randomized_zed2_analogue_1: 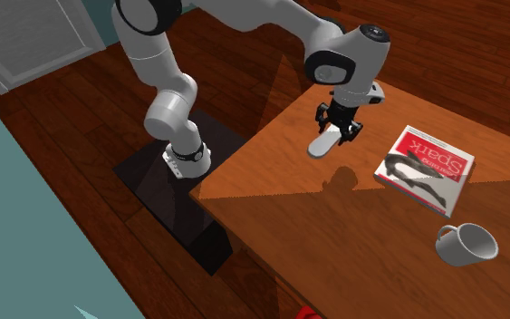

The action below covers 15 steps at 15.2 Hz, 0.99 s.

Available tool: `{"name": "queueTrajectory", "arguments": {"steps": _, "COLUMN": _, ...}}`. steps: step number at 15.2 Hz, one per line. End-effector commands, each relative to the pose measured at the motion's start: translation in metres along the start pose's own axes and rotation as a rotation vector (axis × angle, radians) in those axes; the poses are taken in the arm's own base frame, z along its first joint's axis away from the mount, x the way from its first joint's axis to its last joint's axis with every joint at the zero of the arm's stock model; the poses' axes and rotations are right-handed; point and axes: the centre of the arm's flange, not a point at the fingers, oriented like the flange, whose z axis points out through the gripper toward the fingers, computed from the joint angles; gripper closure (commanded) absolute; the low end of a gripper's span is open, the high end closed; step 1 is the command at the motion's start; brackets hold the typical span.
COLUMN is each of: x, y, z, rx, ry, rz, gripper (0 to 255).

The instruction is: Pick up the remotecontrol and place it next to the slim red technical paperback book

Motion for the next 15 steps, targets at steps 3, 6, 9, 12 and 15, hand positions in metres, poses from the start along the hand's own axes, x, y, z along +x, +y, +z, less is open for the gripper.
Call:
{"name": "queueTrajectory", "arguments": {"steps": 3, "x": 0.051, "y": 0.018, "z": 0.002, "rx": 0.0, "ry": 0.001, "rz": 0.0, "gripper": 255}}
{"name": "queueTrajectory", "arguments": {"steps": 6, "x": 0.089, "y": 0.031, "z": 0.001, "rx": 0.0, "ry": 0.001, "rz": 0.0, "gripper": 255}}
{"name": "queueTrajectory", "arguments": {"steps": 9, "x": 0.106, "y": 0.036, "z": 0.012, "rx": 0.0, "ry": 0.001, "rz": 0.0, "gripper": 255}}
{"name": "queueTrajectory", "arguments": {"steps": 12, "x": 0.105, "y": 0.037, "z": 0.028, "rx": 0.0, "ry": 0.001, "rz": 0.0, "gripper": 255}}
{"name": "queueTrajectory", "arguments": {"steps": 15, "x": 0.105, "y": 0.037, "z": 0.043, "rx": 0.0, "ry": 0.001, "rz": 0.0, "gripper": 255}}
